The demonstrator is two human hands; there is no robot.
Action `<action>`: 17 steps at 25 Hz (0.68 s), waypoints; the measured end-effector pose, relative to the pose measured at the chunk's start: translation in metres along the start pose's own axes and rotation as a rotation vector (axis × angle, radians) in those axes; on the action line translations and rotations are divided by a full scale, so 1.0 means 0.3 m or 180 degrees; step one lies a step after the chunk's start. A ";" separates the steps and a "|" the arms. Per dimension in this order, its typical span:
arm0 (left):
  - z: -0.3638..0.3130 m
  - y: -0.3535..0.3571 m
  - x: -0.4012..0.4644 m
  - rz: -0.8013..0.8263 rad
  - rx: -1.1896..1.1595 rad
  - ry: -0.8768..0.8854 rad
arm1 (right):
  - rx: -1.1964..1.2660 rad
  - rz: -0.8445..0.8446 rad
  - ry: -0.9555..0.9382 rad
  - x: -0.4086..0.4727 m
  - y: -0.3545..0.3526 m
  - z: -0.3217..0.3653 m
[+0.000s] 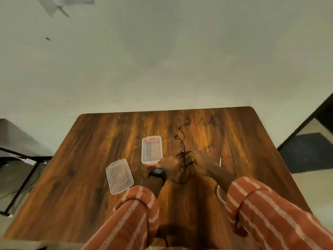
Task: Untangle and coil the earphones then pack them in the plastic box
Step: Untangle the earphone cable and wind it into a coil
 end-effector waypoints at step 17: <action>0.062 0.203 -0.052 0.0188 -0.0414 -0.0170 | -0.0172 0.0166 -0.0071 -0.044 0.137 -0.001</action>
Point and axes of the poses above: each hand's wrist, its own x-axis towards the middle knuckle, its own y-axis out of the palm, z = x × y, the point moved 10 cm from there along x, towards the middle knuckle, and after that the axes turned 5 degrees about -y, right-handed, at the moved point
